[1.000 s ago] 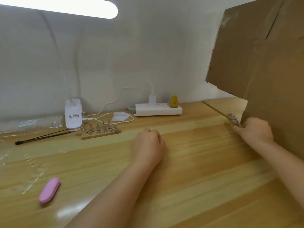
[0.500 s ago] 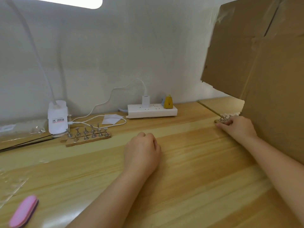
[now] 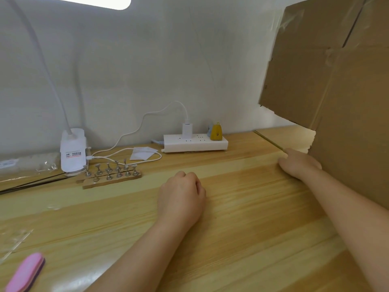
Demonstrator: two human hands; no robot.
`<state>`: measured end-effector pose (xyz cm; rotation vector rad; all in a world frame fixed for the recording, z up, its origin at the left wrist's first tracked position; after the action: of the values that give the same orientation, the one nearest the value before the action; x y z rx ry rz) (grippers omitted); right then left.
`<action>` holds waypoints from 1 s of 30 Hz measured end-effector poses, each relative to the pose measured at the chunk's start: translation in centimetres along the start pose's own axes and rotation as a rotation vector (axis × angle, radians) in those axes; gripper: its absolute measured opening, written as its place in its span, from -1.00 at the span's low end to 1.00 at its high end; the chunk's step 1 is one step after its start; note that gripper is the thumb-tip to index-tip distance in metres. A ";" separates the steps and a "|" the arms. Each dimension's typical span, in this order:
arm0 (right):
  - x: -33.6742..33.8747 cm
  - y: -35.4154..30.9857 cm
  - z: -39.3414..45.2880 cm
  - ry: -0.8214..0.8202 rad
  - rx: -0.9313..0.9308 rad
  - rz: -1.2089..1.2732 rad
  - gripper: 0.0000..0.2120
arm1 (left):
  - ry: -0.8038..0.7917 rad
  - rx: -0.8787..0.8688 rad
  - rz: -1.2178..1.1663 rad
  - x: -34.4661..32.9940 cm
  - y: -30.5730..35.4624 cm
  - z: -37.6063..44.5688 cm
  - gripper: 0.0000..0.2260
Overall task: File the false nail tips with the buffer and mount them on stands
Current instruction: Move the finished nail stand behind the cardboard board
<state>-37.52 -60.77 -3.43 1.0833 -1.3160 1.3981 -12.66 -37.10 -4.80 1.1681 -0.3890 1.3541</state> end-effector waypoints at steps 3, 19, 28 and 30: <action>-0.2 -0.4 -0.7 0.012 0.013 -0.011 -0.48 | 0.013 -0.011 0.014 -0.2 0.0 0.0 -0.83; -0.5 -16.9 -17.0 0.096 0.660 0.211 -0.81 | -0.272 -0.005 0.002 8.7 -2.1 -6.4 -0.69; -4.2 -25.3 -20.6 -0.130 0.732 0.207 -0.55 | 0.041 -0.209 0.177 15.5 -8.6 -14.4 -0.80; -4.2 -25.9 -20.4 -0.113 0.725 0.136 -0.52 | 0.087 -0.213 0.208 15.8 -9.2 -14.4 -0.77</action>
<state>-11.57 -39.93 -3.20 1.5783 -0.9782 2.0186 -6.02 -14.93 -2.28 0.9088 -0.5895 1.4975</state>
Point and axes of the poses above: each hand's wrist, its own z-axis towards the middle knuckle, its own x-axis out of the back of the hand, y = z × x, the point moved 2 cm from there along z, towards the middle knuckle
